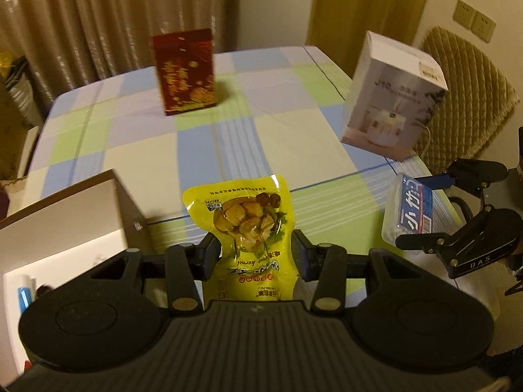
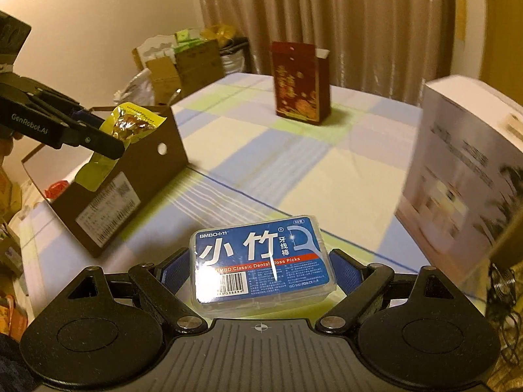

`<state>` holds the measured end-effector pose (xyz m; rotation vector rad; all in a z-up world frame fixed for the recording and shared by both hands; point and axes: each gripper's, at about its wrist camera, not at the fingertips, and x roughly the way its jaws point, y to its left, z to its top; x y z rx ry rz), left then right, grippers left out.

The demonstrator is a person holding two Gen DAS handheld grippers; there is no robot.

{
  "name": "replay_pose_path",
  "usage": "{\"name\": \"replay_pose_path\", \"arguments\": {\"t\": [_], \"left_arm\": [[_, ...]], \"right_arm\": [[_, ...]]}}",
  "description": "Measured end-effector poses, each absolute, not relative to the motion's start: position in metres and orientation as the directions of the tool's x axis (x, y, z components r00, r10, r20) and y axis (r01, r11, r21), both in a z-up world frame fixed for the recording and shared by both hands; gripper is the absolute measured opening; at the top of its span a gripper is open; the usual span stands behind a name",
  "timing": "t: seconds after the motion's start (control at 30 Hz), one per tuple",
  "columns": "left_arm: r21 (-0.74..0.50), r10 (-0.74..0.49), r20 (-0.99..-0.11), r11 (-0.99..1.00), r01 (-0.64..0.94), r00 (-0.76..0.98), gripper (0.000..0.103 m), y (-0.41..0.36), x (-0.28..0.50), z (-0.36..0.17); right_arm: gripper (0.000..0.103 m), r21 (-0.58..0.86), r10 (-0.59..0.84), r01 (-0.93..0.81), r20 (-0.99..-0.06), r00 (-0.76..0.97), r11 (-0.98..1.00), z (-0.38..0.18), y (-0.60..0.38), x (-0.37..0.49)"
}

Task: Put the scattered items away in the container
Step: 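Carry the yellow packet and floss box over the box and release both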

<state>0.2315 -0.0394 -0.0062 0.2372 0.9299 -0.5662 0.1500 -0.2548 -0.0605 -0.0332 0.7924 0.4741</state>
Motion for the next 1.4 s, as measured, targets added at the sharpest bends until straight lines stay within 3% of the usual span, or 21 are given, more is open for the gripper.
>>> {"name": "replay_pose_path", "arguments": {"t": [0.7, 1.4], "left_arm": [[-0.059, -0.298, -0.729, 0.924, 0.378, 0.616, 0.041, 0.07, 0.209, 0.039], [-0.044, -0.194, -0.719, 0.971, 0.235, 0.667, 0.041, 0.18, 0.206, 0.044]], "right_arm": [[0.092, 0.203, 0.531, -0.531, -0.604, 0.594, 0.823, -0.028, -0.181, 0.181], [0.092, 0.184, 0.633, -0.646, -0.514, 0.579, 0.741, 0.013, -0.092, 0.208]]}}
